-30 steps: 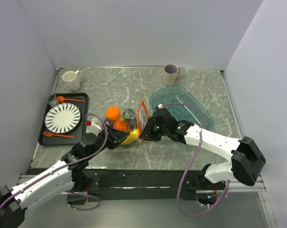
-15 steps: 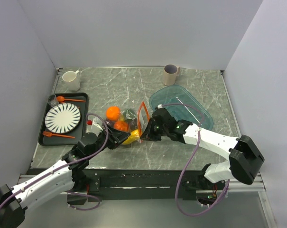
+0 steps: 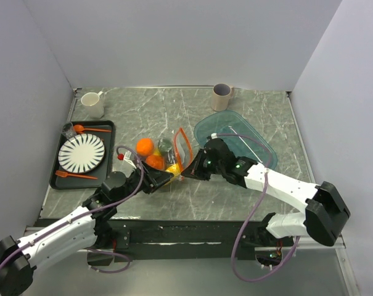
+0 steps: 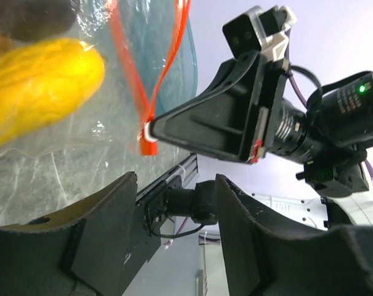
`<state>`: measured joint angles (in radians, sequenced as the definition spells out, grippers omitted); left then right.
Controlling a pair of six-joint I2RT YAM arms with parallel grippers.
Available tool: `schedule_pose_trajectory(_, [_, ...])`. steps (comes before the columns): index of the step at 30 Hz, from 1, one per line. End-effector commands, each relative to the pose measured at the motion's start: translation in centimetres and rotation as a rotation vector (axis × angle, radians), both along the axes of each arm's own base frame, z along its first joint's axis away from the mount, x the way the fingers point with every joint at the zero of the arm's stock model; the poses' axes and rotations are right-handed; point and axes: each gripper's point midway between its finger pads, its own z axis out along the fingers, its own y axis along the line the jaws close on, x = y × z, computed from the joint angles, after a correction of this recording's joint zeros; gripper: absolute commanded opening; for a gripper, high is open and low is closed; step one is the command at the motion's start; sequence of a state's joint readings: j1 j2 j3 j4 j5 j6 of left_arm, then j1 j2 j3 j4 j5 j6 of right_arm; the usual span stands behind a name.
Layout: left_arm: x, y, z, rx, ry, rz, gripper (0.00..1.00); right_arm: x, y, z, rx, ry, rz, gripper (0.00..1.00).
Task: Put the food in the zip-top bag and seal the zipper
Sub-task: Zip the zipper food storage bag at the center of the board.
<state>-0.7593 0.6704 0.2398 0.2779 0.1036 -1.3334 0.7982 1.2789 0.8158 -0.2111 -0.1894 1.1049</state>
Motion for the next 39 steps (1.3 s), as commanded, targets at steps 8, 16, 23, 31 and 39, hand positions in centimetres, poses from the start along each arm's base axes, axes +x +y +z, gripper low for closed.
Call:
schedule_pose_trajectory(8, [-0.7, -1.9, 1.7, -0.039, -0.090, -0.100, 0.61, 0.9, 2.5, 5.1, 0.254, -0.013, 0.032, 0.00])
schedule_pose_trajectory(16, [0.8, -1.3, 1.5, -0.078, -0.071, 0.009, 0.59, 1.0, 2.5, 5.4, 0.247, -0.020, 0.043, 0.00])
schedule_pose_trajectory(23, [1.7, -1.3, 1.5, -0.104, -0.047, 0.057, 0.53, 1.0, 2.6, 5.4, 0.241, -0.021, 0.048, 0.00])
schedule_pose_trajectory(31, [1.6, -1.7, 1.4, -0.119, -0.038, 0.050, 0.52, 1.0, 2.7, 5.4, 0.240, -0.021, 0.052, 0.00])
schedule_pose_trajectory(39, [1.7, -2.2, 0.9, -0.116, -0.027, 0.058, 0.39, 0.9, 2.7, 5.5, 0.238, -0.024, 0.056, 0.00])
